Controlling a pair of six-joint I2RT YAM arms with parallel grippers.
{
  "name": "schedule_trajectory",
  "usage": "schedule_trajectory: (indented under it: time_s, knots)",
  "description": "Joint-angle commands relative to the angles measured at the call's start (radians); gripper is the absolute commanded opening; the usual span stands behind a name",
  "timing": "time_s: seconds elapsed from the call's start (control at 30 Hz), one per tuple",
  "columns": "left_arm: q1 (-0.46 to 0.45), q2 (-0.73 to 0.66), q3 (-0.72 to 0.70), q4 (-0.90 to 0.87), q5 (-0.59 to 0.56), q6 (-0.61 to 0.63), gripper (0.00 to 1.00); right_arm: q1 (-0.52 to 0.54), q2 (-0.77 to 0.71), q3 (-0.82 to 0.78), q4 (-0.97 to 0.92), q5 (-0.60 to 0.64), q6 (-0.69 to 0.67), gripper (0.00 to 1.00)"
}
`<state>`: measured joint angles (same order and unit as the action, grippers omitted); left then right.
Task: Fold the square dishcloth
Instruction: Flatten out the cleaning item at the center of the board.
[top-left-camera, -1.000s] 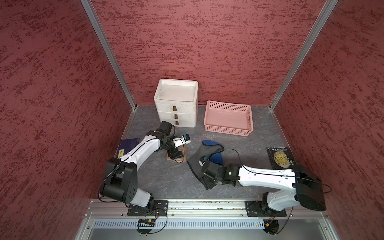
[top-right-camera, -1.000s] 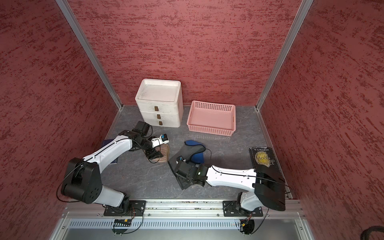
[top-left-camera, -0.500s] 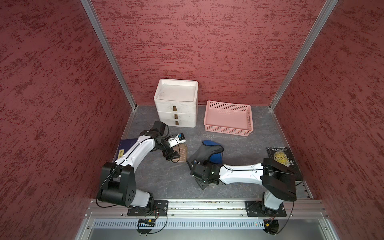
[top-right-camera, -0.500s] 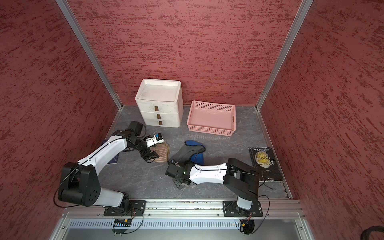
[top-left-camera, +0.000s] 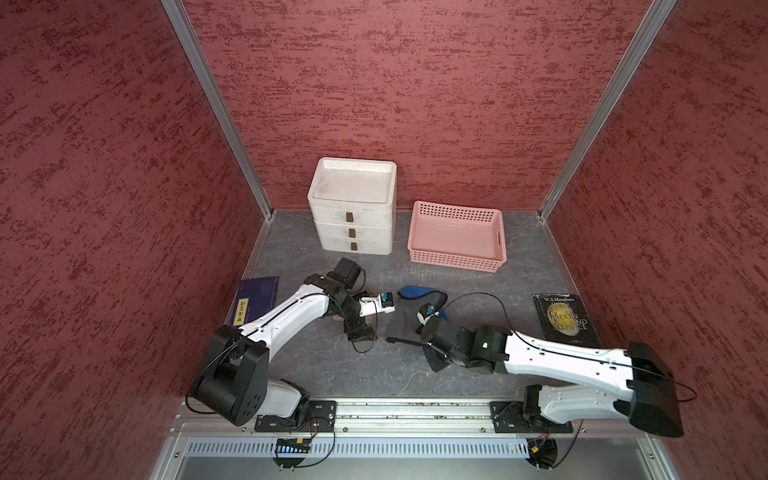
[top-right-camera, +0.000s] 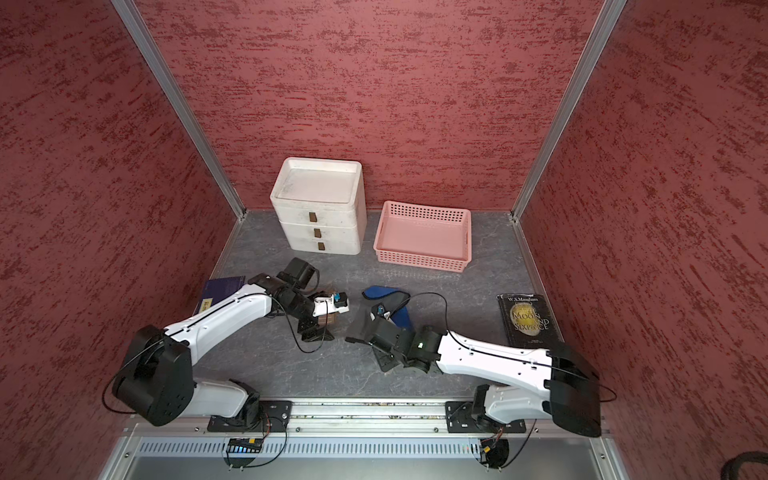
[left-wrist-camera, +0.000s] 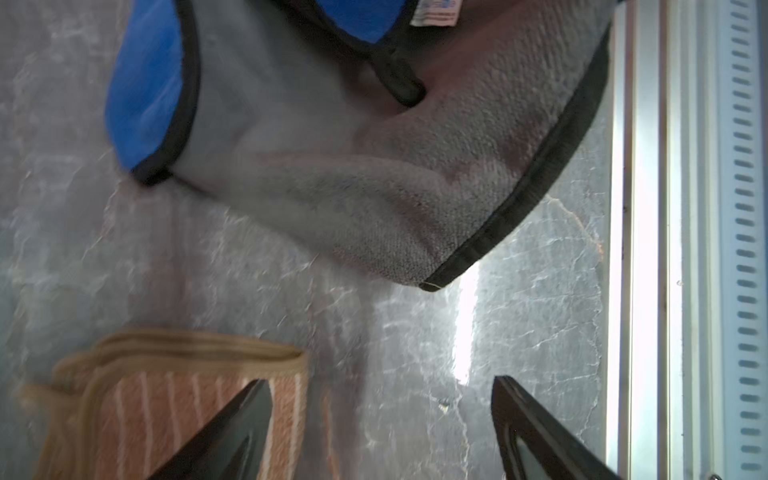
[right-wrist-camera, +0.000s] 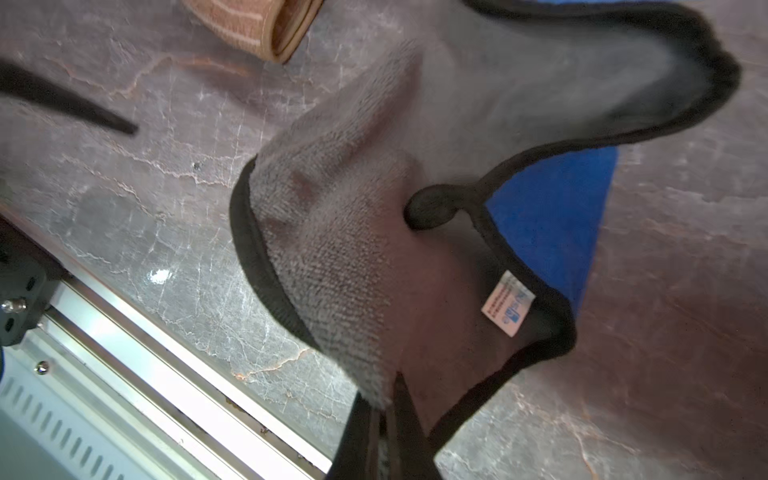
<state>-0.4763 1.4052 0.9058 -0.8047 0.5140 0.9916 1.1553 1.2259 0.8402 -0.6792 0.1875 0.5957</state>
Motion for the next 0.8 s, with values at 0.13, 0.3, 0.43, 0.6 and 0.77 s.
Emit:
schedule_trajectory:
  time_s: [0.13, 0.3, 0.43, 0.6, 0.77]
  knots:
    - [-0.123, -0.002, -0.077, 0.272, 0.044, -0.202, 0.87, -0.09, -0.118, 0.022, -0.056, -0.035, 0.02, 0.0]
    - [-0.163, -0.017, -0.09, 0.349, 0.069, -0.324, 0.87, -0.156, -0.11, 0.074, -0.063, -0.081, 0.0, 0.0]
    - [-0.217, -0.058, -0.143, 0.415, 0.035, -0.313, 0.88, -0.193, -0.074, 0.131, -0.057, -0.11, -0.016, 0.0]
    - [-0.287, 0.04, -0.149, 0.423, -0.132, -0.213, 0.84, -0.247, -0.016, 0.176, -0.114, -0.088, -0.014, 0.0]
    - [-0.338, 0.105, -0.152, 0.469, -0.2, -0.14, 0.78, -0.344, -0.012, 0.139, -0.156, -0.069, 0.007, 0.0]
